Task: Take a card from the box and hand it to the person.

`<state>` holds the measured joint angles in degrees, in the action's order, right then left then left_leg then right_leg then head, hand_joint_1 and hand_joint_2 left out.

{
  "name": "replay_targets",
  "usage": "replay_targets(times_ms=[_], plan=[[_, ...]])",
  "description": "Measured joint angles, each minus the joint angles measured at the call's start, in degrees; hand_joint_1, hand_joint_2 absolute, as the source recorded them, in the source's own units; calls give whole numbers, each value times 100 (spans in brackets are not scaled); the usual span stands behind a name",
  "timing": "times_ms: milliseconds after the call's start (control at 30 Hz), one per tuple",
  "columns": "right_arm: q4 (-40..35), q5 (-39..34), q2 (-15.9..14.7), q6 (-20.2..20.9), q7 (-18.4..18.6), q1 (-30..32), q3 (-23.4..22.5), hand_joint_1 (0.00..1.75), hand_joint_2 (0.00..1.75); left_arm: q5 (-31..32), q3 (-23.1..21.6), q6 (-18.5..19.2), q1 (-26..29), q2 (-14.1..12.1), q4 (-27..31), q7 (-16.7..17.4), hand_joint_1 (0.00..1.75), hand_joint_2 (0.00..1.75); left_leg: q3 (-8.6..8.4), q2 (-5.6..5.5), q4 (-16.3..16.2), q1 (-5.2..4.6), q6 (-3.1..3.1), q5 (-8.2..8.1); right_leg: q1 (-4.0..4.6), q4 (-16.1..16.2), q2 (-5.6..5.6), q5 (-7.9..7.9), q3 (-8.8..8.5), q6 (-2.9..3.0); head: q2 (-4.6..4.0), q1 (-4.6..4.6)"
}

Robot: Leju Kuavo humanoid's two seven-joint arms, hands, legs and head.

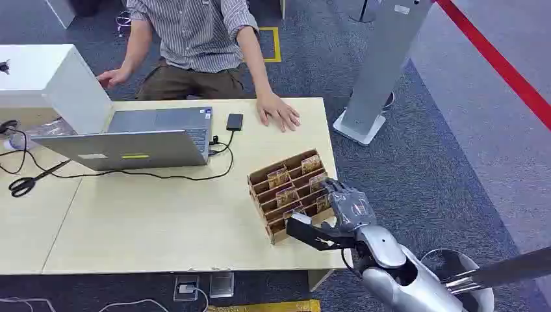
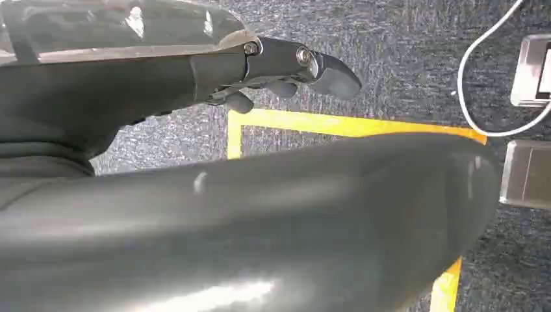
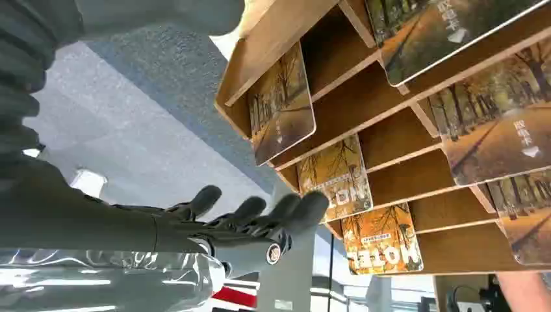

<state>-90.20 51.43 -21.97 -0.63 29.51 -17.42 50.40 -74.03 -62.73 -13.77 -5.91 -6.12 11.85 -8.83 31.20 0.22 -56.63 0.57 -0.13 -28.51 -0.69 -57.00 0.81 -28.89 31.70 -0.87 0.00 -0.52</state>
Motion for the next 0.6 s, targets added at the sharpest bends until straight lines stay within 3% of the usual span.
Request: replay_targets(times_ms=[33,100,167,233,300,467,600], plan=[[9,9,2,2,0,-1,2,56,175,0,0,0,0,0,0,0,0,0,0,0,0,0,0,0,0,0,0,0,0,0,2,-2],[26,24,2,9,11,-2,4,72,175,-2,0,0,0,0,0,0,0,0,0,0,0,0,0,0,0,0,0,0,0,0,0,-4],[35,44,0,9,37,-13,4,65,175,-9,0,0,0,0,0,0,0,0,0,0,0,0,0,0,0,0,0,0,0,0,0,-4],[37,83,0,9,52,-22,4,75,175,-28,0,4,0,0,0,-9,0,0,0,0,0,0,0,0,0,0,0,0,0,0,0,-4],[39,94,0,9,66,-26,4,68,175,-66,0,7,0,0,0,-13,0,0,0,0,0,0,0,0,0,0,0,0,0,0,0,-4],[39,100,-2,9,83,-34,4,75,175,-81,0,63,1,-2,0,-48,0,0,0,0,0,0,0,0,0,0,0,0,0,0,0,-2],[46,103,-2,9,83,-38,4,70,175,-100,0,109,1,-2,0,-81,0,0,0,0,0,0,0,0,0,0,0,0,0,0,0,-2]])
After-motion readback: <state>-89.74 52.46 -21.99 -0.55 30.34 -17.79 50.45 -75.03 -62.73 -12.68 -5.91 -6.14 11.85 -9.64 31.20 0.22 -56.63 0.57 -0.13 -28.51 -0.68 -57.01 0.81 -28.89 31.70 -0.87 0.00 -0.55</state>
